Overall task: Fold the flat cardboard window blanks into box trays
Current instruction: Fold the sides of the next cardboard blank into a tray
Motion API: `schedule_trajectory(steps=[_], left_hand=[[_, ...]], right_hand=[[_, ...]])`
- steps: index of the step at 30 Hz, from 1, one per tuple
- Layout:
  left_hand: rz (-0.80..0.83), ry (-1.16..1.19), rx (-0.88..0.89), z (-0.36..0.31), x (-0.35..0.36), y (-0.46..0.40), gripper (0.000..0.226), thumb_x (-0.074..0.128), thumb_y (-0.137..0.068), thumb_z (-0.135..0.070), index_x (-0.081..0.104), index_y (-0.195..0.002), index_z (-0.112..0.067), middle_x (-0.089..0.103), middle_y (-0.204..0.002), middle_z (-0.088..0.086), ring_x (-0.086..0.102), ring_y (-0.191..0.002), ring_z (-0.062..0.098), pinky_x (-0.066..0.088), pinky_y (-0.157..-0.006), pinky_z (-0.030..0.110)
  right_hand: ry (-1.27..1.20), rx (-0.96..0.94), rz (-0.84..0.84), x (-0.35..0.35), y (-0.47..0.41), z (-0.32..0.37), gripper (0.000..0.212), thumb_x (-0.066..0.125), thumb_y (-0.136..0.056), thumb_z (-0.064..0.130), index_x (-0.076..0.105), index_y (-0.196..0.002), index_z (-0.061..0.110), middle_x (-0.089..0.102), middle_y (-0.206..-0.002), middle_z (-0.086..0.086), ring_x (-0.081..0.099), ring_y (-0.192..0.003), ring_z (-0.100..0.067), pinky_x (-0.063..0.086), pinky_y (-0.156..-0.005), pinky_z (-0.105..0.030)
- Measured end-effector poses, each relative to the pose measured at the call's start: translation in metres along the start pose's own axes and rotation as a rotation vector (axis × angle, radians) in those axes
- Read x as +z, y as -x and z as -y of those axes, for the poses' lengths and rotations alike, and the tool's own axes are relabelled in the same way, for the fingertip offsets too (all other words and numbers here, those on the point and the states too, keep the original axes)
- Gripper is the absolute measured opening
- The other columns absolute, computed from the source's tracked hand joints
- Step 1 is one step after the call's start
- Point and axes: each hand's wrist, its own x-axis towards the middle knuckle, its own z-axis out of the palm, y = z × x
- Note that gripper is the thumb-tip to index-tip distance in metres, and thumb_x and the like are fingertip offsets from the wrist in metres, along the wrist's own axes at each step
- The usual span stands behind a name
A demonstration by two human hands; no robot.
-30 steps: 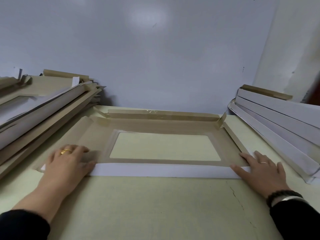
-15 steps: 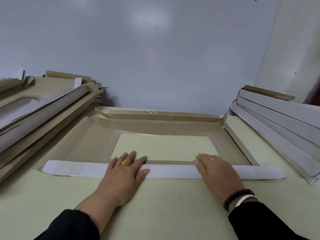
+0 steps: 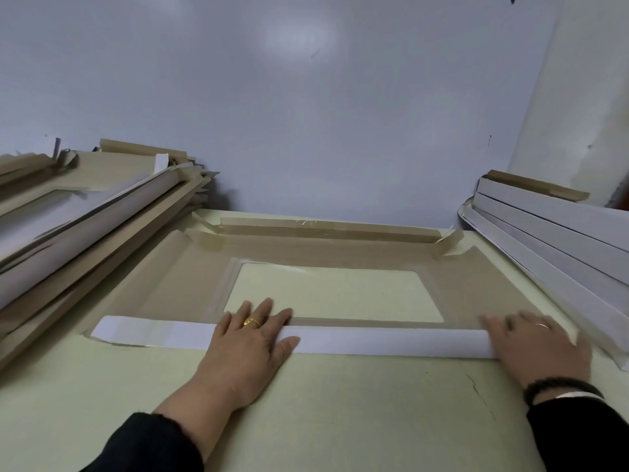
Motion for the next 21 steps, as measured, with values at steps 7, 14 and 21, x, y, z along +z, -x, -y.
schedule_trajectory(steps=[7, 14, 21], left_hand=[[-0.013, -0.019, -0.251, 0.039, -0.015, -0.001, 0.055, 0.016, -0.092, -0.061, 0.007, -0.144, -0.046, -0.001, -0.156, -0.013, -0.001, -0.144, 0.020, 0.002, -0.114, 0.038], [-0.040, 0.012, -0.458, 0.070, -0.020, -0.001, 0.066, 0.026, -0.086, -0.069, 0.013, -0.144, -0.040, 0.007, -0.156, -0.003, 0.003, -0.142, 0.026, 0.006, -0.113, 0.038], [-0.127, -0.024, -0.397, 0.067, -0.017, -0.003, 0.051, 0.029, -0.092, -0.058, 0.030, -0.137, -0.036, 0.026, -0.147, 0.000, 0.015, -0.138, 0.021, 0.009, -0.111, 0.038]], right_hand=[[-0.143, 0.084, 0.145, 0.015, -0.012, -0.029, 0.056, 0.014, -0.094, 0.054, 0.006, -0.146, 0.036, 0.003, -0.156, 0.010, 0.008, -0.142, -0.019, 0.011, -0.110, -0.040], [-0.229, -0.138, -0.300, -0.001, 0.003, -0.009, 0.034, 0.044, -0.091, 0.021, 0.055, -0.121, 0.006, 0.050, -0.131, -0.018, 0.041, -0.125, -0.037, 0.029, -0.103, -0.052], [-0.487, -0.878, -0.074, -0.015, 0.038, 0.050, 0.040, 0.061, -0.087, 0.030, 0.053, -0.125, 0.021, 0.051, -0.129, 0.010, 0.048, -0.119, -0.012, 0.032, -0.097, -0.017]])
